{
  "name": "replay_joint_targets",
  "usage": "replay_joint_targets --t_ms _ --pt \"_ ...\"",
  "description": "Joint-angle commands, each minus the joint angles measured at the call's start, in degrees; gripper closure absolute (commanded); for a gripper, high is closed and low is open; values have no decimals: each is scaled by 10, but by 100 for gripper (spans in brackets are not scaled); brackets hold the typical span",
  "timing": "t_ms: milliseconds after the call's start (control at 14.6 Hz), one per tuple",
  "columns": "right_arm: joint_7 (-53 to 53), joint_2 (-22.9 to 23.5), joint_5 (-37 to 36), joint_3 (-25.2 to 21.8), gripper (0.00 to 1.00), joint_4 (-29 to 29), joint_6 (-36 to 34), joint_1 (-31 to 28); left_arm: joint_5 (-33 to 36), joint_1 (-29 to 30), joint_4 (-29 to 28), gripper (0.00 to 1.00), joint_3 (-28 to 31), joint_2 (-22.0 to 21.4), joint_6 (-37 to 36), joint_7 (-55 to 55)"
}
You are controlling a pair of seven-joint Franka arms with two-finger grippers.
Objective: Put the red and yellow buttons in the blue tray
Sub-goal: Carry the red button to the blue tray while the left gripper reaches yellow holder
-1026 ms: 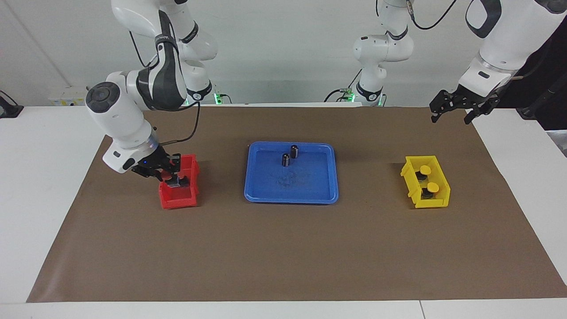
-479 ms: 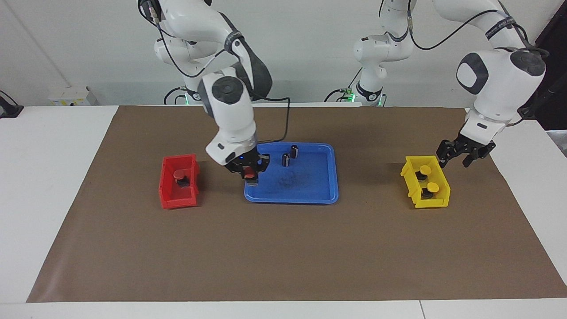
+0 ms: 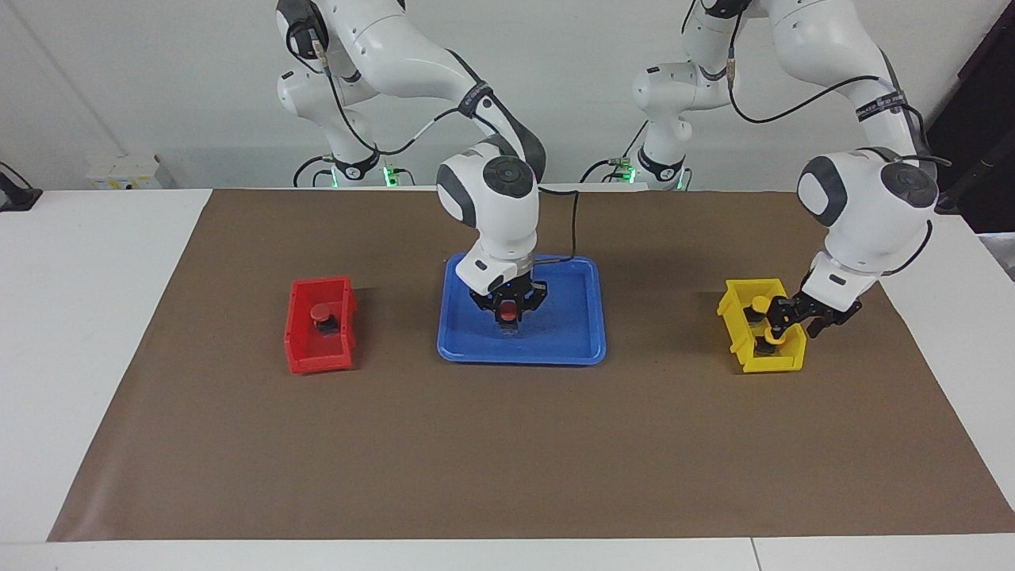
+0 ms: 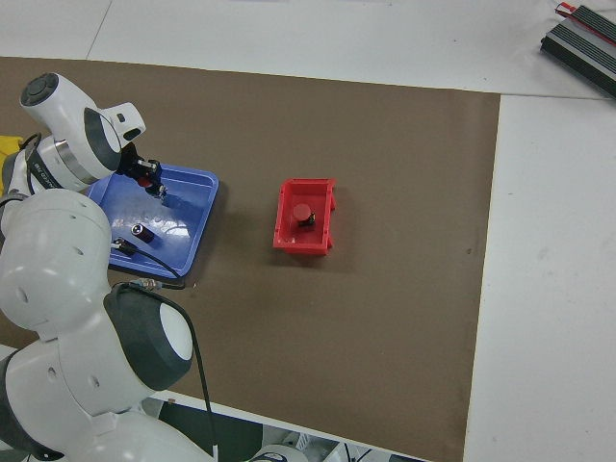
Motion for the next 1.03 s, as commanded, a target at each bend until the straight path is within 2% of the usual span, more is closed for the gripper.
replay_joint_targets --t_ms 0,137,205,342,410,479,547,615,821,957 --pt "20 -5 -8 1 71 -25 29 12 -16 1 -25 31 -2 -4 24 -8" --pt "21 -1 -8 1 65 -30 32 14 -16 1 -41 31 -2 -6 38 -8" --pt "21 -2 -9 1 47 -32 32 13 -16 1 -46 31 -2 -6 42 -8" --pt "19 -2 -14 -1 21 -28 27 8 -16 2 -61 31 -2 -7 58 -7" --pt "15 -4 -25 -1 15 -17 16 2 -16 2 -72 31 -2 -8 67 -7" --pt "14 -8 -33 -2 14 4 -7 -5 -16 2 -75 32 -2 -8 74 -8" --pt "7 -17 -35 -3 14 23 -46 -22 -17 2 -74 55 -2 -8 73 -11" --pt "-24 -35 -35 -1 14 30 -77 -46 -17 2 -72 96 -2 -7 73 -15" --pt "-172 -119 -16 1 14 -12 -130 -145 -16 2 -37 99 -2 1 58 -17" --pt "-253 -175 27 -1 14 -57 -161 -201 -9 -5 15 99 0 6 -3 -24"
